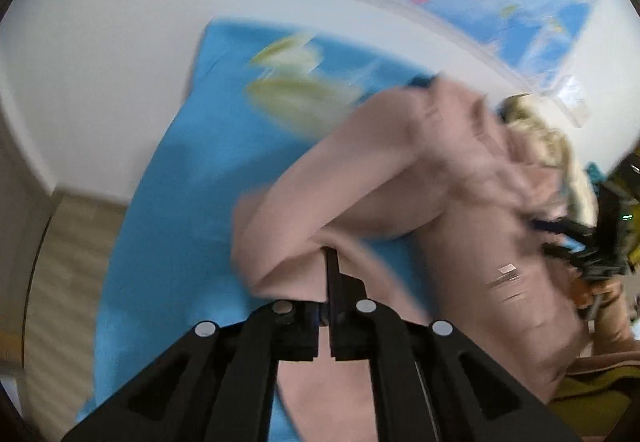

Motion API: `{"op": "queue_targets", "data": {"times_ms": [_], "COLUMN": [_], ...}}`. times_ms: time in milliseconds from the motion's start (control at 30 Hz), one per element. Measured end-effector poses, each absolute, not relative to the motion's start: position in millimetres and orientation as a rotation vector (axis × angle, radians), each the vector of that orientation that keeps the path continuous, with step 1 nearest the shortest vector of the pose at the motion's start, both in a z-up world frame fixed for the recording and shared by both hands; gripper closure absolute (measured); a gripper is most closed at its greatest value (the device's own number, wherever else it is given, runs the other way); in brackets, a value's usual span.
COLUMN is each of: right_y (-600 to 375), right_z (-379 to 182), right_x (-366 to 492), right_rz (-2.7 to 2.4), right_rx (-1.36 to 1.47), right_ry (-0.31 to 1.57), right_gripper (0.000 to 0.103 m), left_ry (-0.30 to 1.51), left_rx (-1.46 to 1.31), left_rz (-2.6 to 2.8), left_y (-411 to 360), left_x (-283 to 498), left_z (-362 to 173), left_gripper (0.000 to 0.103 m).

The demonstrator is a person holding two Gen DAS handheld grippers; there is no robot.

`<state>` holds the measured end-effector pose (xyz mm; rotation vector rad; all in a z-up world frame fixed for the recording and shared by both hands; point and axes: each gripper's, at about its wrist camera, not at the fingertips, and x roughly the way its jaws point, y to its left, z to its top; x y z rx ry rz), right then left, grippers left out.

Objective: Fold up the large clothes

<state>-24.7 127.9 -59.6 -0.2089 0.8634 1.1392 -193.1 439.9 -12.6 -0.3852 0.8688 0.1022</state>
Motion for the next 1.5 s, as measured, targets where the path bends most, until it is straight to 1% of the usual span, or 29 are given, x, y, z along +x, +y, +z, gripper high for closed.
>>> {"op": "queue_targets", "data": {"times_ms": [167,300,367,500,533,567,600,633,667,700,733,767,800,833,967,1033,1133,1233,1300,1400,1467,1500], "right_y": [97,87,91,116,122,128,133,135,137,138,137,139,138,136,130,127,123,119,116,115,118,120], "right_z": [-37,-21,-18,-31,-35,-40,-44,-47,-50,-52,-53,-54,-55,-55,-59,-63,-65,-66,-67,-69,-72,-73], "right_x": [-21,-30,-37,-53,-55,-59,-63,-65,-66,-67,-68,-65,-64,-63,-58,-56,-54,-53,-53,-52,-52,-51], "right_rz": [1.164,1.236,1.286,1.338,1.343,1.352,1.358,1.362,1.366,1.366,1.364,1.361,1.356,1.35,1.327,1.311,1.292,1.28,1.279,1.279,1.283,1.282], "right_rx": [-0.072,0.016,0.037,0.027,0.015,-0.007,-0.024,-0.031,-0.04,-0.044,-0.042,-0.039,-0.036,-0.029,-0.011,-0.012,-0.014,-0.01,0.0,0.0,-0.002,-0.004], "right_ry": [0.824,0.781,0.773,0.825,0.836,0.849,0.854,0.86,0.87,0.873,0.874,0.879,0.882,0.882,0.904,0.919,0.934,0.933,0.933,0.928,0.937,0.939], "right_gripper": [0.039,0.038,0.037,0.036,0.036,0.036,0.036,0.036,0.036,0.036,0.036,0.036,0.036,0.035,0.034,0.034,0.034,0.034,0.034,0.034,0.034,0.034], "left_ry": [0.805,0.8,0.816,0.883,0.884,0.866,0.843,0.814,0.776,0.756,0.748,0.754,0.766,0.775,0.902,0.931,0.988,1.015,1.016,0.953,0.934,0.938], "left_rx": [-0.29,-0.191,-0.157,-0.095,-0.085,-0.08,-0.074,-0.074,-0.073,-0.062,-0.08,-0.105,-0.137,-0.159,-0.309,-0.368,-0.354,-0.409,-0.442,-0.455,-0.431,-0.425], "left_rz": [-0.071,-0.21,-0.278,-0.32,-0.295,-0.257,-0.216,-0.168,-0.098,-0.029,0.032,0.074,0.143,0.19,0.309,0.263,0.218,0.204,0.236,0.234,0.224,0.218], "left_y": [394,335,306,264,263,267,276,288,302,315,333,348,368,383,441,450,444,448,454,454,448,445], "left_x": [-158,-116,-94,-59,-57,-60,-66,-76,-87,-98,-109,-116,-125,-131,-148,-150,-139,-131,-135,-154,-164,-165], "left_z": [75,117,119,90,86,82,81,81,82,81,79,76,69,65,16,-2,-23,-37,-39,-27,-21,-21], "left_gripper": [0.101,0.101,0.1,0.095,0.092,0.077,0.066,0.047,0.041,0.041,0.037,0.03,0.028,0.028,0.028,0.028,0.029,0.043,0.043,0.038,0.027,0.025]}}
